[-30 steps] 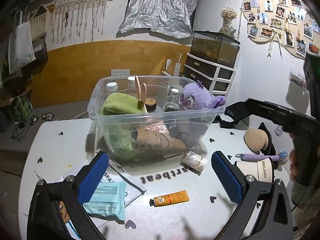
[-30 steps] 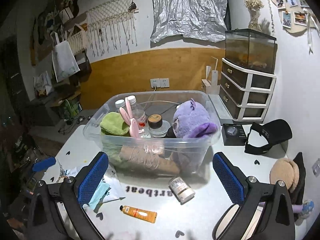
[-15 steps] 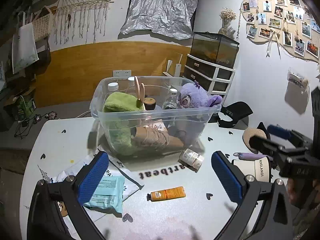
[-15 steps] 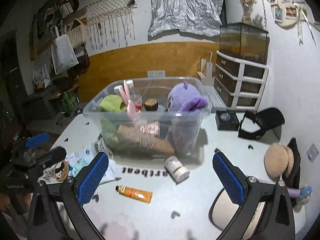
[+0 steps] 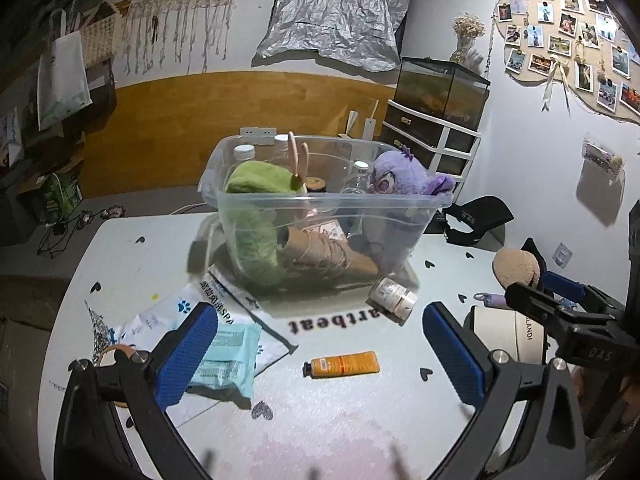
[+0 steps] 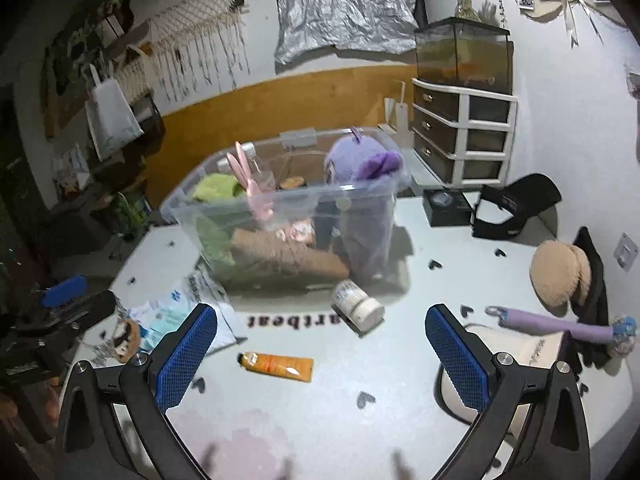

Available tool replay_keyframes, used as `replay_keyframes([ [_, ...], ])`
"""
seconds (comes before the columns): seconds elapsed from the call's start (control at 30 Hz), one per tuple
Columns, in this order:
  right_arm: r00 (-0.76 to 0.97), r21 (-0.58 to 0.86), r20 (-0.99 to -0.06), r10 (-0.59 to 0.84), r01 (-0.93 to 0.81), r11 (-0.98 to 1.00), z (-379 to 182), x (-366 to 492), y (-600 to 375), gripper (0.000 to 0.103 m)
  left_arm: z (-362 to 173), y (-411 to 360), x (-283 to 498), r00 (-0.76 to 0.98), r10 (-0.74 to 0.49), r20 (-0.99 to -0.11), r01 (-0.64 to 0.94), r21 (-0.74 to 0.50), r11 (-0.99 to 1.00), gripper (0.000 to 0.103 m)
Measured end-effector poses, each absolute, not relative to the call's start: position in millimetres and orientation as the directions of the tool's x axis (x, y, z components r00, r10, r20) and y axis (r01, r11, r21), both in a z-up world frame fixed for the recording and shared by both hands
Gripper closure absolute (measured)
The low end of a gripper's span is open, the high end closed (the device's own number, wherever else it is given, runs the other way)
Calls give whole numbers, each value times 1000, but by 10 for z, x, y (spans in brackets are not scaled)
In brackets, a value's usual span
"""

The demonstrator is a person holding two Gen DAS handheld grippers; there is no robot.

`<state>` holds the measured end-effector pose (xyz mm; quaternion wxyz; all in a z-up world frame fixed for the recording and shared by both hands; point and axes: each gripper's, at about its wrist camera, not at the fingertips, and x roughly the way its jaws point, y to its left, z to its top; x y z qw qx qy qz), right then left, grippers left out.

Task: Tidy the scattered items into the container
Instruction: 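Withdraw the right tool from the bin back over the table, then move the right tool down toward the light-blue wet-wipes pack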

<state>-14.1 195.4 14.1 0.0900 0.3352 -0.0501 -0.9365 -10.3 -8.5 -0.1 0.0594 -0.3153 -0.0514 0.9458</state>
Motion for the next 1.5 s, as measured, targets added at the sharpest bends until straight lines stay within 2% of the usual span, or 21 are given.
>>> replay_keyframes([
  [0.2,-706,126,-677,-207,166,-978,-48,-94,1754,0,-106,-205,20,-788,123,-603,-68,-113,-991,0],
  [0.4,-649,89,-731,-211,217,-972,-260,-62,1523,0,-343,-400,172,-746,124,-654,-49,-131,-990,0],
  [0.9,-456,166,-824,-337,374,-913,-651,-120,740,0,-719,-1059,544,-700,51,-712,88,-157,-984,0],
  [0.93,-444,171,-826,-346,388,-906,-679,-134,671,4,-731,-1120,570,-698,41,-715,104,-158,-982,0],
  [0.97,-433,173,-830,-352,400,-900,-711,-153,607,11,-742,-1189,599,-697,28,-717,122,-157,-980,0],
  [1.13,-382,181,-846,-372,450,-875,-938,-375,237,14,-767,-1503,704,-690,-31,-723,204,-154,-967,0],
  [1.3,-367,158,-850,-378,507,-848,-1105,-765,-188,39,-790,-1810,767,-680,-77,-729,290,-172,-941,0],
  [1.37,-360,147,-852,-380,532,-834,-1148,-971,-383,52,-795,-1920,793,-677,-97,-729,317,-170,-933,0],
  [1.47,-355,98,-864,-356,575,-812,-1232,-1239,-680,64,-806,-2041,802,-671,-124,-731,349,-164,-923,0],
  [1.5,-353,88,-867,-350,584,-807,-1258,-1312,-757,64,-808,-2061,802,-669,-128,-732,355,-163,-921,0],
])
